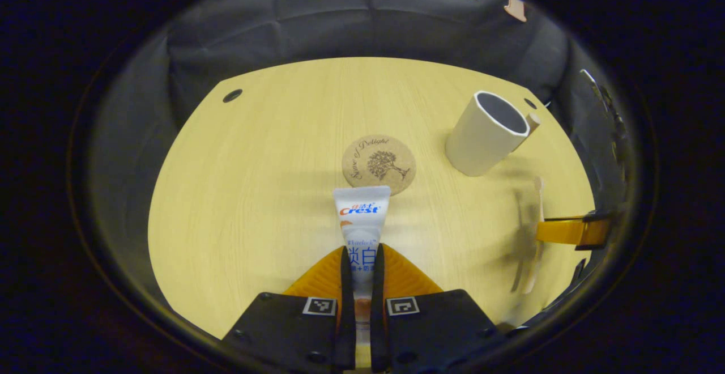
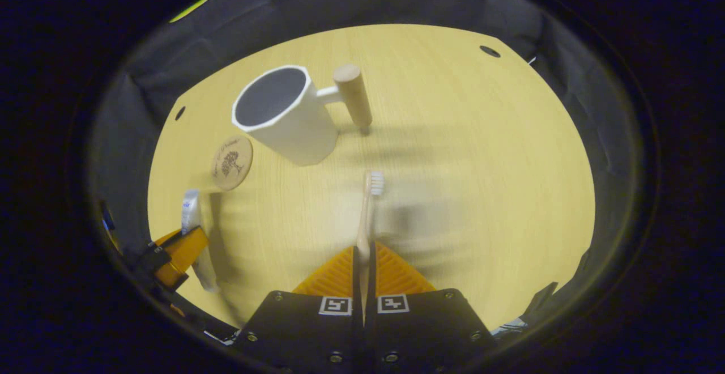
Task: Put the toothbrush and toothpaste on the desktop into the cup, then pick up the cup and place it on the coaster on the desktop.
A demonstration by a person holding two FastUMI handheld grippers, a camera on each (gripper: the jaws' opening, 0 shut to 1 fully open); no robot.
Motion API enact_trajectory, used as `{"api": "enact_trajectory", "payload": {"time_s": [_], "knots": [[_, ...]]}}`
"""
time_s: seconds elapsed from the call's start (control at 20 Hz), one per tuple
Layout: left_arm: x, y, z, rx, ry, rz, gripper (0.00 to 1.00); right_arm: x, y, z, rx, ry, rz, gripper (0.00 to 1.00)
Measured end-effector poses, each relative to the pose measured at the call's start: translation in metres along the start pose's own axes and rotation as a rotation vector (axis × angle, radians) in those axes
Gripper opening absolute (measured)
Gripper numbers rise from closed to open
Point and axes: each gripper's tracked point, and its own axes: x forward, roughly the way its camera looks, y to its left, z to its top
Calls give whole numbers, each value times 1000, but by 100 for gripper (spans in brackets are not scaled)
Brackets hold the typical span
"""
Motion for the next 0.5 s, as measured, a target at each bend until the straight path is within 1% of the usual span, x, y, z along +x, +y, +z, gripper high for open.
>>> {"api": "enact_trajectory", "payload": {"time_s": [0.25,0.35,0.5], "knots": [[-10,3,2,-43,-16,-4,18,-30,4,46,40,-122,45,3],[-16,7,1,-64,-22,-1,18,-42,6,71,37,-181,54,2],[-25,15,-4,-102,-29,3,18,-60,19,114,43,-261,96,2]]}}
